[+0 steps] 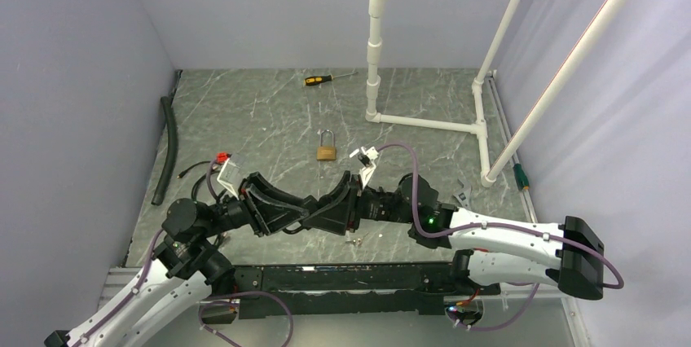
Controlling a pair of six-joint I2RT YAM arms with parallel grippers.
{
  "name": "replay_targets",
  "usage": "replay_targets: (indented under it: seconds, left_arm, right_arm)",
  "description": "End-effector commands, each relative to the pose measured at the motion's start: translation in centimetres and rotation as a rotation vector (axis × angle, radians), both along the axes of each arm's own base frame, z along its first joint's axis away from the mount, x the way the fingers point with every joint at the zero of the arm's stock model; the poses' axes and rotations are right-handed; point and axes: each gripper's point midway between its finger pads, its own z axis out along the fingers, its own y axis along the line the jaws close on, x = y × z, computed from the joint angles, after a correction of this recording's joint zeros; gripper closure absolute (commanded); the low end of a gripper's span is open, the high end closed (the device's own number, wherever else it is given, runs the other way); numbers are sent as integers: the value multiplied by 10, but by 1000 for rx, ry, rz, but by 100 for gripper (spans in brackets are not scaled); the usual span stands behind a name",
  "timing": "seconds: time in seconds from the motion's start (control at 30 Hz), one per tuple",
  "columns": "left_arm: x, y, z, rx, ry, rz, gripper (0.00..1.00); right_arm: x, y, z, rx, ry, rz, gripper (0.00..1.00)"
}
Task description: Unlock with the key
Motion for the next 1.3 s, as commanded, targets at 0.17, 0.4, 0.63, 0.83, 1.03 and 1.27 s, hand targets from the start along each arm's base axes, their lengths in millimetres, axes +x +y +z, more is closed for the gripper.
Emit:
replay_targets:
  seconds: [0.17, 0.4, 0.63, 0.83, 1.03, 1.27]
  left_arm:
    - [7, 1, -8, 60, 48, 50, 100]
    - [10, 5, -7, 76, 71, 85, 100]
    - [17, 10, -8, 117, 103, 142, 100]
    - [21, 19, -12, 171, 104, 199, 100]
    - [23, 30, -17, 200, 107, 260, 100]
    - [32, 37, -25, 255, 142, 325, 100]
  right_arm:
    - [3, -11, 70, 218, -68, -32, 100]
    - [8, -12, 64, 180, -79, -58, 77]
    - [11, -8, 57, 149, -74, -64, 64]
    - [23, -8, 47, 93, -38, -125, 41]
    - [31, -7, 39, 67, -10, -143, 23]
    - [35, -11, 33, 29, 4, -163, 13]
